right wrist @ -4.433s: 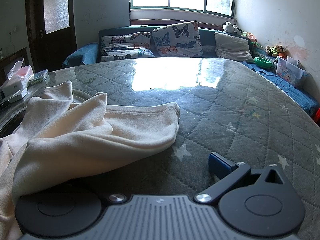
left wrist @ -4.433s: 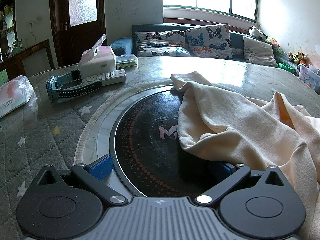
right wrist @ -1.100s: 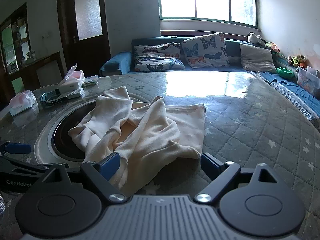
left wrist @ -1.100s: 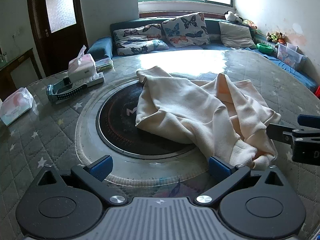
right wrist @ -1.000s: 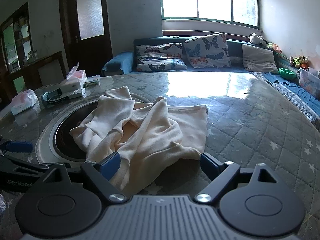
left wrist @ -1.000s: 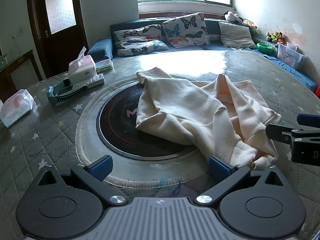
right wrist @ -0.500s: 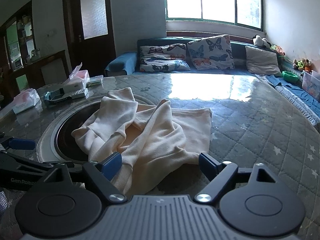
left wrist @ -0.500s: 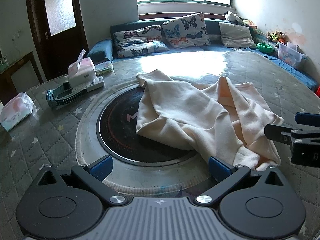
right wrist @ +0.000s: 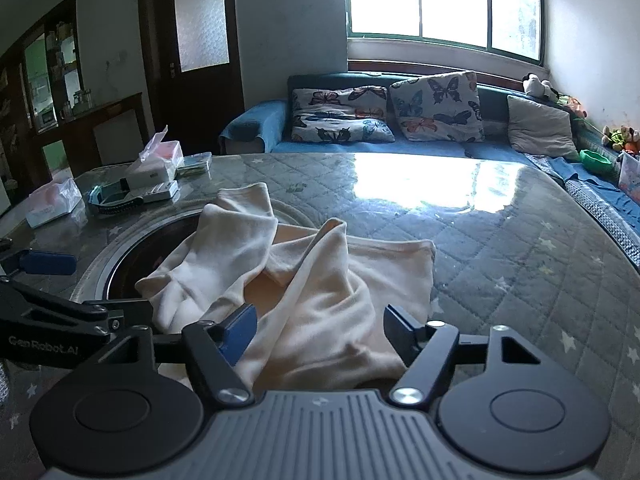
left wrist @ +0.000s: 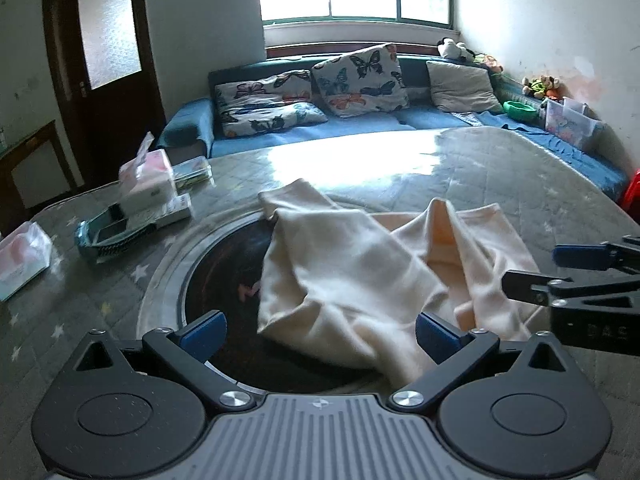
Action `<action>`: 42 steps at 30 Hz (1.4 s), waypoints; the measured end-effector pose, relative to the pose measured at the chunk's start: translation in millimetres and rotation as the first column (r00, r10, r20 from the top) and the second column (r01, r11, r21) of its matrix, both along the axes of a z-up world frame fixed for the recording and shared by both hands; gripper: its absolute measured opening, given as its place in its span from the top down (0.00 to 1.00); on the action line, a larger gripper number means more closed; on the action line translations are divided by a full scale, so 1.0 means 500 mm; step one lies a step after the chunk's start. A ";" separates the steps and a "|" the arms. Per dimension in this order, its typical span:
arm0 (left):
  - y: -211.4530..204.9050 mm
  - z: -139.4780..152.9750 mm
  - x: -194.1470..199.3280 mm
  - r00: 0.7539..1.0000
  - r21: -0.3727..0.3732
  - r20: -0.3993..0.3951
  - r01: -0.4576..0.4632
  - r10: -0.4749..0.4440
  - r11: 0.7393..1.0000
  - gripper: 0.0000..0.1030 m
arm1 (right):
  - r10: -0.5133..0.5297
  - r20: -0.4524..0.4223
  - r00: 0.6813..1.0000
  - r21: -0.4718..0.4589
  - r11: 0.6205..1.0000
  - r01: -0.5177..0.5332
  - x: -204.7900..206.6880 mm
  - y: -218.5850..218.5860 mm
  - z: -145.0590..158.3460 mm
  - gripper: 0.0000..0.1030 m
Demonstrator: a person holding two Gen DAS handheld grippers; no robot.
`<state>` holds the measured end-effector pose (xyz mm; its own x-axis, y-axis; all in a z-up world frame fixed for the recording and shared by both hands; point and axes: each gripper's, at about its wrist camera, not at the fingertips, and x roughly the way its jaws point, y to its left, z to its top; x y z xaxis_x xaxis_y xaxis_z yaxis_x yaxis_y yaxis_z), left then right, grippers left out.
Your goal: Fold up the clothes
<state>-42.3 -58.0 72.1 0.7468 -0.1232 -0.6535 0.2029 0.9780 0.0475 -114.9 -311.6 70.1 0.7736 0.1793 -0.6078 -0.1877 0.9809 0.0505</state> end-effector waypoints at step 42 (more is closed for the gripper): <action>0.019 -0.035 0.067 0.991 -0.071 -0.087 0.099 -0.106 0.992 0.96 | 0.022 -0.081 0.997 0.022 1.000 -0.020 0.191 -0.034 -0.025 0.92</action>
<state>-9.0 -48.5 54.4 0.6663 -0.2414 -0.7055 0.3027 0.9522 -0.0400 -19.7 -328.6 57.7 0.7180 0.2086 -0.6640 -0.2024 0.9754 0.0875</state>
